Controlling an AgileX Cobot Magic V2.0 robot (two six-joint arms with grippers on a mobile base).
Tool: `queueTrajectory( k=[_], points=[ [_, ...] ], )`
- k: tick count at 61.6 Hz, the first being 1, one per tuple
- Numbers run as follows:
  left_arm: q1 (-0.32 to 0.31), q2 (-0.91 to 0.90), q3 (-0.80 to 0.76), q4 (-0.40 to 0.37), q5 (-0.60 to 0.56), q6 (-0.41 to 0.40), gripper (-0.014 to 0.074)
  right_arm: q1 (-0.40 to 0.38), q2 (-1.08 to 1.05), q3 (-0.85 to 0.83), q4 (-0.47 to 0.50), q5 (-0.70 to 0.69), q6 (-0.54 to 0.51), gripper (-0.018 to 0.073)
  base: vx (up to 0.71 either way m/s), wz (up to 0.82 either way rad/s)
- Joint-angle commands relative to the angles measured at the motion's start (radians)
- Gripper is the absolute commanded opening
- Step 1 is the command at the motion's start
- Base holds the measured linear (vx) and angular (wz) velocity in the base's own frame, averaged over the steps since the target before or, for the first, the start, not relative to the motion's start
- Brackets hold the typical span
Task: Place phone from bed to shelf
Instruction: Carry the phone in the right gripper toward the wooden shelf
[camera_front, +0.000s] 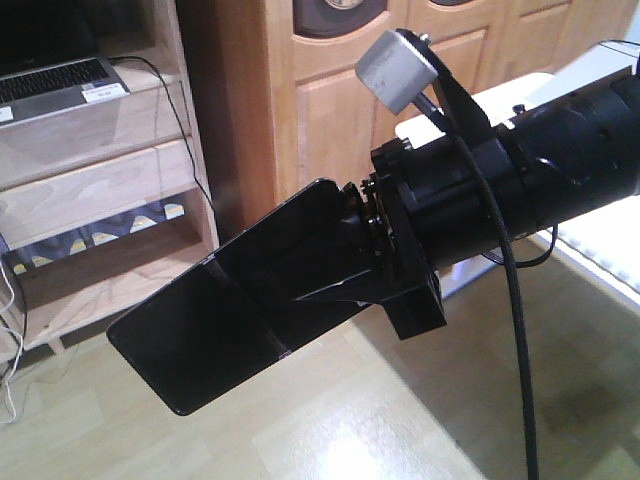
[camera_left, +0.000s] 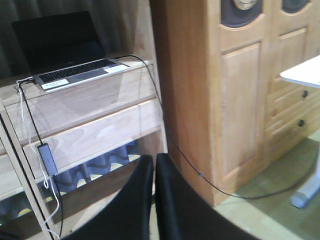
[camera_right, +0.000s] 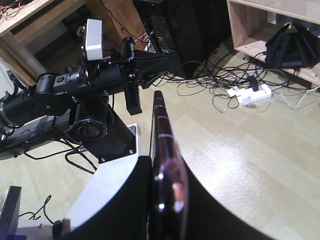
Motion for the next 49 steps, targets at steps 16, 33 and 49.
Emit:
queueTrajectory(
  k=[16, 33, 49],
  points=[
    [0.001, -0.004, -0.023, -0.009, -0.076, -0.006, 0.0001, -0.001, -0.032, -0.028, 0.086, 0.053, -0.002, -0.0002, 0.34, 0.24],
    [0.001, -0.004, -0.023, -0.009, -0.076, -0.006, 0.0001, -0.001, -0.032, -0.028, 0.086, 0.053, -0.001, -0.0002, 0.31, 0.41],
    [0.001, -0.004, -0.023, -0.009, -0.076, -0.006, 0.0001, -0.001, -0.032, -0.028, 0.086, 0.053, -0.001, -0.0002, 0.27, 0.48]
  ],
)
